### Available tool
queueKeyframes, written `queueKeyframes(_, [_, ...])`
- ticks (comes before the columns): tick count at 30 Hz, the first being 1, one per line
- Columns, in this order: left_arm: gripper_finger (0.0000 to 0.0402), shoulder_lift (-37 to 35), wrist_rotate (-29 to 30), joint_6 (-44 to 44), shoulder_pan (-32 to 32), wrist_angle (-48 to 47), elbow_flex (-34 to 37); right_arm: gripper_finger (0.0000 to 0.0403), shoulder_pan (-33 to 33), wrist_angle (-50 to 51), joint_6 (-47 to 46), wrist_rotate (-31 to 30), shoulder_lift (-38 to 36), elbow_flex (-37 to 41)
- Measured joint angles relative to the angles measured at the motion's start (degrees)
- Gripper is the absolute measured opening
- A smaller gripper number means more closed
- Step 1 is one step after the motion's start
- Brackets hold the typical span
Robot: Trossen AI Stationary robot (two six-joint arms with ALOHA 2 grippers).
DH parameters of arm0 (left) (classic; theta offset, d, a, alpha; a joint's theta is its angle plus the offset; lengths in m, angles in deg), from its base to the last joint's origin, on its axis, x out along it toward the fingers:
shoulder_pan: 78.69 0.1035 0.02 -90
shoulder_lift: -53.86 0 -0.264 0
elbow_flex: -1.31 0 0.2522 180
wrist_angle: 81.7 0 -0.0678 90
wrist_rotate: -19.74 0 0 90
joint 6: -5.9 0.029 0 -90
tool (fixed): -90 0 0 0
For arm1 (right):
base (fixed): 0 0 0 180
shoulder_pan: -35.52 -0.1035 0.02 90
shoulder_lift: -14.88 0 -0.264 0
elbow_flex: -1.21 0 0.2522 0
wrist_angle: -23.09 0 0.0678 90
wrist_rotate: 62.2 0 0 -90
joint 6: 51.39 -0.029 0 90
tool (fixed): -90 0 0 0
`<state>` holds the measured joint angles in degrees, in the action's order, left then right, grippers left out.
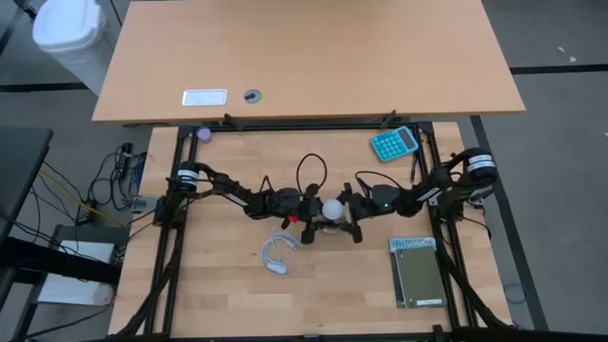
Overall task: Screw lightbulb
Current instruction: Remove the lightbulb from the socket
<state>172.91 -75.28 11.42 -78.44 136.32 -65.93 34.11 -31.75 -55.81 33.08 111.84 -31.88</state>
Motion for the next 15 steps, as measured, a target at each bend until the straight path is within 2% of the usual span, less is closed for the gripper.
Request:
queueKeyframes(10, [0.0195, 0.0, 4.18, -1.1, -0.09, -0.42, 0.0, 0.0308, -7.27, 2.55, -2.43, -20.45, -3.23, 1.63])
queueKeyframes(15, [0.0195, 0.02, 7.58, -1.29, -0.11, -0.81, 0.0, 0.0308, -12.74, 5.13, -5.02, -35.36, -3.24, -0.36])
